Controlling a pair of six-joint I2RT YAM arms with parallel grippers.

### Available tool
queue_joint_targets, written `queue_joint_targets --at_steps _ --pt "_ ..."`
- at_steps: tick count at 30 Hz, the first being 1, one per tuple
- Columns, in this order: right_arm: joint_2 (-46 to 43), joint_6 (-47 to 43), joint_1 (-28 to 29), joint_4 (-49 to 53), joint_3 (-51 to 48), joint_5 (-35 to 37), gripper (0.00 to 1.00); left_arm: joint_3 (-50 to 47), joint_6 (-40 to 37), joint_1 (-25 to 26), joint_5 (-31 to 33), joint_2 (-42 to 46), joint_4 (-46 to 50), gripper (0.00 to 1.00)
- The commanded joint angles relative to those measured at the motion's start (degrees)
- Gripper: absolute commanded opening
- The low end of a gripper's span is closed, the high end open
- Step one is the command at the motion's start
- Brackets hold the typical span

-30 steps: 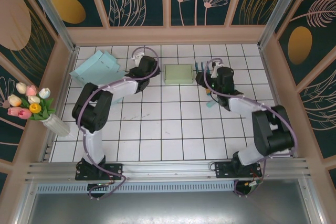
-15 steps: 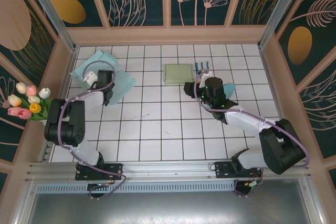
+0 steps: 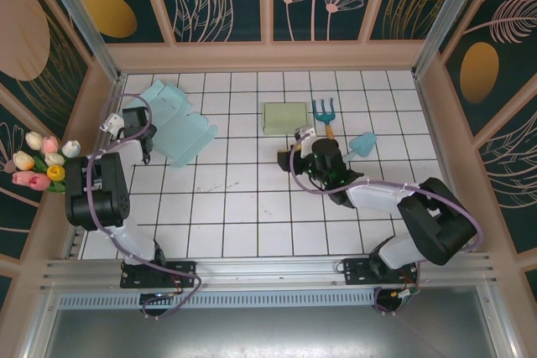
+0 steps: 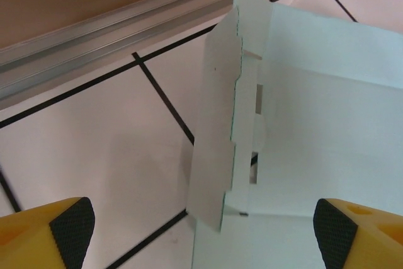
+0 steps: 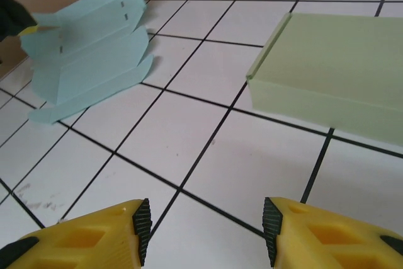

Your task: Fold the paper box

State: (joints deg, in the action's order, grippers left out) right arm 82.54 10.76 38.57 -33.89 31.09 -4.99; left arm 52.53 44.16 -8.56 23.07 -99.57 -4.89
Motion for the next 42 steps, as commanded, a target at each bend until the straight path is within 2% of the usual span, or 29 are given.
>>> queue_joint_targets --at_steps 1,6,10,13,21,23,27,31,32,37,42 --pt "0.32 -1.99 0.76 -6.15 -1.76 -2.66 0.54 2.84 -1.35 -0.61 -2.97 -3.69 0.27 0.91" --pt "-0.03 -2.68 1.66 -6.87 -2.78 -3.44 0.54 10.65 -0.77 -0.68 -1.1 -8.42 5.58 0.86" --pt "-0.65 -3.11 1.83 -6.79 -3.4 -3.23 0.54 12.89 0.09 -0.67 0.81 -9.61 9.1 0.68" --pt "-1.14 -3.01 1.86 -6.22 -3.49 -2.52 0.54 11.73 0.32 -0.67 0.44 -8.87 8.6 0.58" --pt "-3.67 -1.53 1.94 -5.51 -4.22 -2.31 0.54 11.4 0.89 -0.67 -0.01 -8.84 10.44 0.58" --pt "-4.6 -1.32 1.95 -5.24 -4.57 -1.87 0.54 11.47 0.68 -0.68 0.47 -8.88 11.16 0.47" --pt "-6.39 -1.02 1.95 -4.7 -5.17 -0.87 0.54 10.6 0.35 -0.67 0.03 -8.21 10.49 0.18" --pt "-7.86 -0.79 1.95 -4.47 -5.71 -0.39 0.54 9.25 -0.11 -0.67 -1.89 -6.49 8.62 0.08" --pt "-8.2 -0.68 1.95 -4.31 -5.86 -0.1 0.54 8.65 -0.12 -0.67 -2.82 -5.68 7.81 0.02" --pt "-9.87 0.6 1.95 -3.21 -5.8 2.09 0.54 3.57 0.98 -0.04 -11.34 0.88 0.39 0.0" --pt "-11.55 3.94 1.95 -0.21 -4.06 4.55 0.54 -2.71 1.7 4.91 -15.75 11.2 -5.05 0.0"
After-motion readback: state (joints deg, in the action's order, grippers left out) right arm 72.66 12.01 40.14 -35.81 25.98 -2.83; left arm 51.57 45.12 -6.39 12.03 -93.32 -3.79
